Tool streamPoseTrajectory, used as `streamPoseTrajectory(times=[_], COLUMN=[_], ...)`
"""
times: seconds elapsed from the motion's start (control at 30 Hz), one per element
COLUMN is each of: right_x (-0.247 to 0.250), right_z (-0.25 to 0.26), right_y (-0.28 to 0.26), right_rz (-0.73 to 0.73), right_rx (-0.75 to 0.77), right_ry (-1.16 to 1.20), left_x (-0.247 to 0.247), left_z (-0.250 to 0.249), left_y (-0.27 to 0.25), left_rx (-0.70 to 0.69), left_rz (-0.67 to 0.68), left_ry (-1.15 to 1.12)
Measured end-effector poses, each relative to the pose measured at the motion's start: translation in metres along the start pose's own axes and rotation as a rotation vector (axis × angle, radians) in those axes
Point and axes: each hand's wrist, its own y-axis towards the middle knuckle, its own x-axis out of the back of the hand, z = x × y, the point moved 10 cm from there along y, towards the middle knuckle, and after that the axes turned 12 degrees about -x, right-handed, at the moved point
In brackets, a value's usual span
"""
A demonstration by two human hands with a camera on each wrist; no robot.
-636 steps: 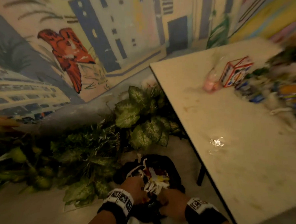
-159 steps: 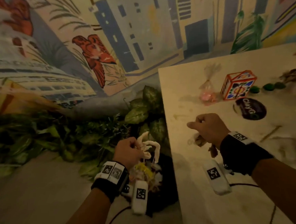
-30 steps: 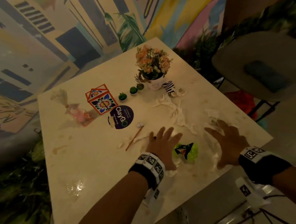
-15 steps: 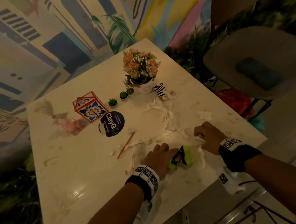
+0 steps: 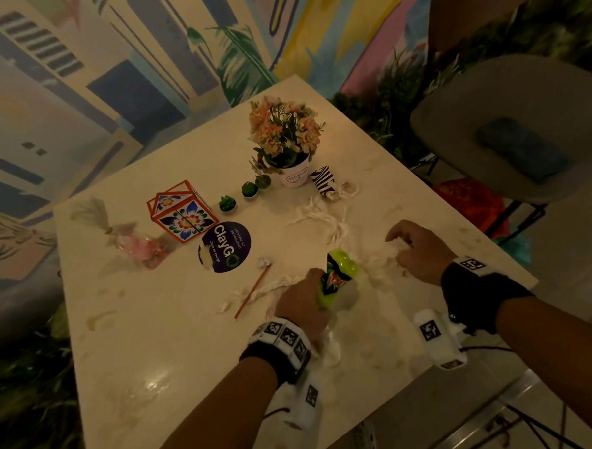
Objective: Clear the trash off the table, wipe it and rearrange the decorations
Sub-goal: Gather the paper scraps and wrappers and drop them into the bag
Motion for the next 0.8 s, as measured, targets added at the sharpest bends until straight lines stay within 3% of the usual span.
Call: streamPoseTrajectory(times=[0.1, 0.23, 0.33, 0.57, 0.8], right_x=[-0.005, -0.011, -0.012, -0.013, -0.015], right_z=[0.008, 0.011, 0.014, 0.016, 0.028], right_y=[-0.006, -0.008, -0.007, -0.011, -0.016], right_rz=[0.002, -0.004, -0.022, -0.056, -0.100], right_rx=[0.013, -0.010, -0.023, -0.069, -0.095], right_ry=[0.014, -0.039, -0.062, -0.070, -0.016], left_x=[0.006, -0.031, -0.045, -0.037, 0.061], left_z=[-0.010, -0.017, -0.014, -0.009, 0.022], left_y=[-0.012, -0.042, -0.046, -0.032, -0.052], left_rx=[-0.066, -0.135, -0.139, -0.081, 0.067], left_rz=[0.031, 0.188, 0.180, 0.118, -0.296], left_ry=[0.045, 0.231, 0.295, 0.167, -0.242])
